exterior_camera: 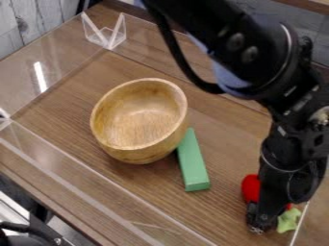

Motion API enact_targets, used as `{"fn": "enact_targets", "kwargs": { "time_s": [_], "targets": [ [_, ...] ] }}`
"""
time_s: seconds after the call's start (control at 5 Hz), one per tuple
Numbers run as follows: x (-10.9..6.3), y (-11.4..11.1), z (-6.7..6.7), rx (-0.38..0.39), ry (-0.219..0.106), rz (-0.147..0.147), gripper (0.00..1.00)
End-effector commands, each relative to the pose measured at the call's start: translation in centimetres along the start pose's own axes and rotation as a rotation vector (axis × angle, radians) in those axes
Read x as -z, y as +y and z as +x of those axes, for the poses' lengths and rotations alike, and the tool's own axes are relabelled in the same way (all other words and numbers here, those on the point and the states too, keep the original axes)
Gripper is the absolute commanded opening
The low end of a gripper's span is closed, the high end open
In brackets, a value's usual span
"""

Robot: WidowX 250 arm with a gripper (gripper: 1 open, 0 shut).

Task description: Move the red fruit to the left

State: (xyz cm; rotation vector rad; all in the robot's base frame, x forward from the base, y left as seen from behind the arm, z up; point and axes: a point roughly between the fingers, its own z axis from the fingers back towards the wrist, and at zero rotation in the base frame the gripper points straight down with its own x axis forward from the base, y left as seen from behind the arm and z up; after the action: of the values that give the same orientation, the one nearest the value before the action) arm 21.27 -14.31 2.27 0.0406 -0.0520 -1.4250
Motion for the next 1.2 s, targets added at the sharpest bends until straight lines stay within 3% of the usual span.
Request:
{"fn": "enact_targets", "kwargs": {
  "time_s": [0.0,0.2,0.4,0.6,1.0],
  "targets": [
    [-0.7,-0.4,0.4,0.091,-0.003,-0.021,1.00],
    [-1.1,-0.2,0.3,0.157,-0.005,-0.029,1.00],
    [-1.6,-0.6,-0.4,0.206,-0.004,-0.027,0.00],
    [-3.4,-0.7,-1.2,0.237,0.005,-0.011,0.00],
    [-7.9,2.7,-1.0,0.143,0.041,0.102,0.00]
  ]
}}
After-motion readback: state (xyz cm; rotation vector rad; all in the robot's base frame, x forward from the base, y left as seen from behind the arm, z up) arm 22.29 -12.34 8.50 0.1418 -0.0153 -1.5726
